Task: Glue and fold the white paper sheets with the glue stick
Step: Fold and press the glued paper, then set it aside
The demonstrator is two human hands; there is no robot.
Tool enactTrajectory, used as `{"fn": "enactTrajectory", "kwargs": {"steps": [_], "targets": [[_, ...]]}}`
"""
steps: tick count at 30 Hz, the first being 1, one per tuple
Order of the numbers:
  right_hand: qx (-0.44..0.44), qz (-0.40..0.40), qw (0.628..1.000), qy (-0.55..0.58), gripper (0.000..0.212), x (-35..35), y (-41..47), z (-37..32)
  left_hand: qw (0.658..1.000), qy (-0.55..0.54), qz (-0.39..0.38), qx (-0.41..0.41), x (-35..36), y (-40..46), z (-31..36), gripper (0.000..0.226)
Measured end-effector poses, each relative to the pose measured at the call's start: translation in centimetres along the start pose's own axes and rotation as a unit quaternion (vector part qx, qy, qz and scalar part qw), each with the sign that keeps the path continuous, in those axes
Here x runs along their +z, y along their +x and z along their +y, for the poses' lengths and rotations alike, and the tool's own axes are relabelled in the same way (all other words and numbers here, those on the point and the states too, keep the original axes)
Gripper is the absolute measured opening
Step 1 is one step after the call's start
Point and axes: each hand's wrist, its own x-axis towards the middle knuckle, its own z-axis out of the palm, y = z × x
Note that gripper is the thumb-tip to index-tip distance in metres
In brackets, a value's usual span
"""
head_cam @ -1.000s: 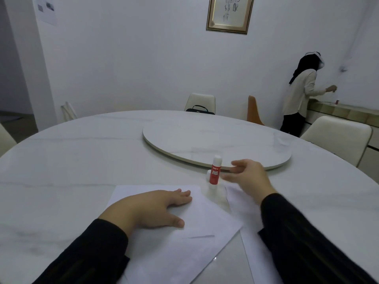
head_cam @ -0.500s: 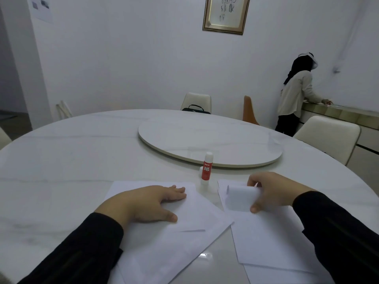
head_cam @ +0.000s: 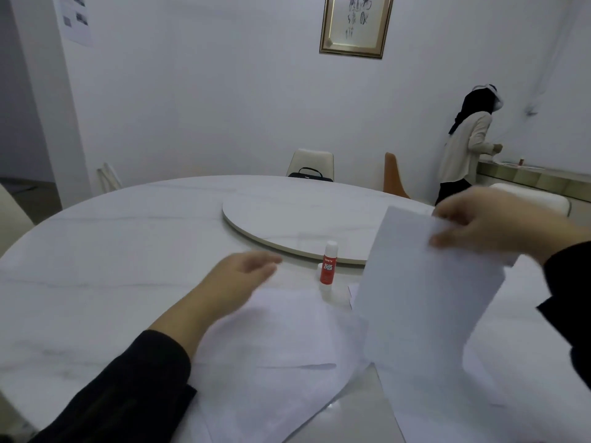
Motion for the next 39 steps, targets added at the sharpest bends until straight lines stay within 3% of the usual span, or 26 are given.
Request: {"fn": "enactTrajectory", "kwargs": {"steps": [2,5,8,10,13,15,17,21,23,24,26,28,29,31,33,39], "targets": [[-0.003,0.047,0.996,0.074,0.021,-2.3,0.0,-0.6,0.994,-0.092,0.045,-0.044,-1.5,0.1,0.7,0.017],[0.007,0.088,0.975,0.205,0.012,-3.6,0.3,-0.6,0.980,-0.159,-0.040,-0.114,-3.0,-0.8,1.2,0.042],[0.022,0.074,0.928,0.363,0.023,-3.4,0.1,-1.1,0.977,0.014,-0.130,-0.169,-2.4,-2.1,0.7,0.044],[0.009,0.073,0.890,0.450,0.046,-3.0,-0.2,-1.3,0.964,0.142,-0.160,-0.158,-1.6,-2.6,0.3,0.041],[0.009,0.089,0.865,0.494,0.082,-2.5,-0.3,-0.9,0.948,0.223,-0.180,-0.141,-0.9,-3.0,0.7,0.039],[0.024,0.123,0.845,0.519,0.087,-2.4,-0.5,-0.8,0.939,0.261,-0.198,-0.102,-0.4,-3.0,0.7,0.036],[0.037,0.171,0.824,0.539,0.079,-2.4,-0.6,-0.8,0.933,0.291,-0.200,-0.065,0.3,-2.9,0.5,0.032],[0.078,0.216,0.767,0.600,0.013,-0.8,-0.4,-1.8,0.921,0.336,-0.195,-0.017,1.5,-2.7,-0.1,0.036],[0.112,0.203,0.753,0.615,0.006,1.4,-0.3,-3.0,0.931,0.319,-0.178,-0.001,1.7,-2.5,-0.2,0.035],[0.126,0.189,0.749,0.623,0.006,2.7,-0.3,-3.6,0.952,0.270,-0.141,-0.007,1.6,-2.2,-0.2,0.030],[0.150,0.161,0.742,0.633,0.009,5.6,-0.6,-5.2,0.996,0.055,-0.007,-0.066,0.1,-1.9,0.3,0.024],[0.171,0.145,0.744,0.629,0.009,8.5,-1.0,-6.6,0.963,-0.209,0.062,-0.161,-2.6,-1.8,0.8,0.037],[0.177,0.133,0.748,0.626,0.006,9.8,-1.2,-7.3,0.940,-0.277,0.054,-0.193,-3.9,-1.8,0.8,0.046],[0.187,0.109,0.754,0.620,0.009,12.1,-1.5,-8.3,0.935,-0.279,0.024,-0.219,-5.5,-2.3,0.5,0.045],[0.196,0.089,0.762,0.610,0.004,14.0,-1.7,-8.8,0.953,-0.202,0.019,-0.226,-5.8,-2.6,0.1,0.024],[0.230,0.006,0.760,0.607,0.013,15.7,-2.7,-9.6,0.969,-0.002,0.107,-0.222,-6.0,-3.0,-2.7,0.014]]}}
